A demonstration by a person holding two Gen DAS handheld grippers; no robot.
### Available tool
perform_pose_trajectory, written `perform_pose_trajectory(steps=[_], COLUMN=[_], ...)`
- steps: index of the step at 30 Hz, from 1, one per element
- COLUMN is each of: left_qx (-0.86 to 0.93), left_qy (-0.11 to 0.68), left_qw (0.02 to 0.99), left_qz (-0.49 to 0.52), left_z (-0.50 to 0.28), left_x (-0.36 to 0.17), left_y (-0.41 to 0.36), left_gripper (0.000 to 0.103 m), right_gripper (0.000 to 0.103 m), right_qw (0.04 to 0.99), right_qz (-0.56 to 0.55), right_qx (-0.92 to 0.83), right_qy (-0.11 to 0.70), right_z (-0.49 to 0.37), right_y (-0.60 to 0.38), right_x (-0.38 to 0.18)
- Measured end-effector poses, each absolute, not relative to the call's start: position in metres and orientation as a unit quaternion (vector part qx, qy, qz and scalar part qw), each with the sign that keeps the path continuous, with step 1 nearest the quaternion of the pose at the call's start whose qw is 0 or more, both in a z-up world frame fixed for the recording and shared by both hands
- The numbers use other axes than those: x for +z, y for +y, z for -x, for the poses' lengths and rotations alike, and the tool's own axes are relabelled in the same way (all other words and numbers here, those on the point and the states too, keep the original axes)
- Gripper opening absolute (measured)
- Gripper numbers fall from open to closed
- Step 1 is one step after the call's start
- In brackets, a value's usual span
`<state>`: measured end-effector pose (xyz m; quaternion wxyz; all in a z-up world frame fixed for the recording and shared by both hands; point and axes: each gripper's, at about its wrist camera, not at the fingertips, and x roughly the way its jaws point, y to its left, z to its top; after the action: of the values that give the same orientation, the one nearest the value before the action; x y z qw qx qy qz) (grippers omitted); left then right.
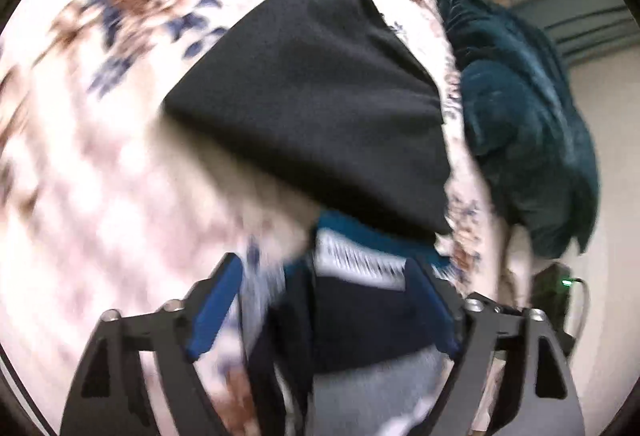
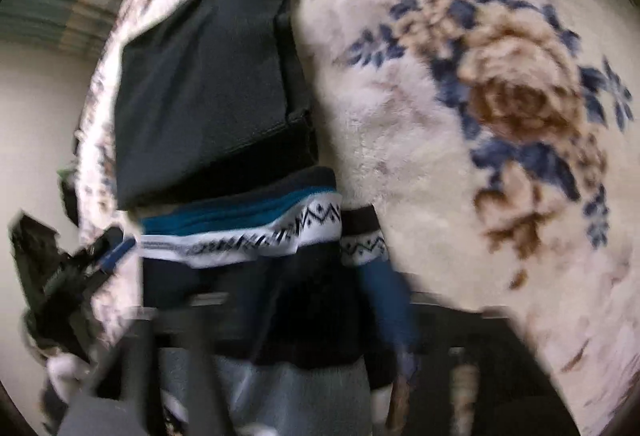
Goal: Fold small clothes
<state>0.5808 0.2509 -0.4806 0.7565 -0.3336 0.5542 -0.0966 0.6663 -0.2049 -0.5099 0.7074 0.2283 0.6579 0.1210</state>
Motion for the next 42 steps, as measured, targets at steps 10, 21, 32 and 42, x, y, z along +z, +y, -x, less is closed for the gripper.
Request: perform_pose_trajectory(steps=[10, 21, 32, 42], left_qx=[-0.116, -0.187, -0.340, -0.294], left_qy=[0.600, 0.602, 0.672, 0.609], left_qw=[0.657, 0.688, 0.647, 0.701], left_qz=[0.443, 0.359, 0.120, 0.225], left_z=[-0.477, -0.502, -0.560, -0.539], left_x=[-0.539, -0.533, -0.496, -0.442], left_y=[0.232, 0.200, 0.120, 0.144], left_gripper=[0.083, 0.049, 0.047, 0.080], right_gripper=[0.082, 0.041, 0.030, 0.083], right_qw=[0.608, 0.571, 0.581, 0.596], right_qz=[-0.290, -0.378, -0.512, -0.442], right_qx=[0.187, 0.248, 0.136, 0.081], right_qy=[0.715, 0.686, 0.617, 0.666], right_z=[-0.568, -0.562, -0.424, -0.390], right_y=[-0.226, -0.193, -0.208, -0.235], right_x=[-0.545, -0.594, -0.547, -0.529])
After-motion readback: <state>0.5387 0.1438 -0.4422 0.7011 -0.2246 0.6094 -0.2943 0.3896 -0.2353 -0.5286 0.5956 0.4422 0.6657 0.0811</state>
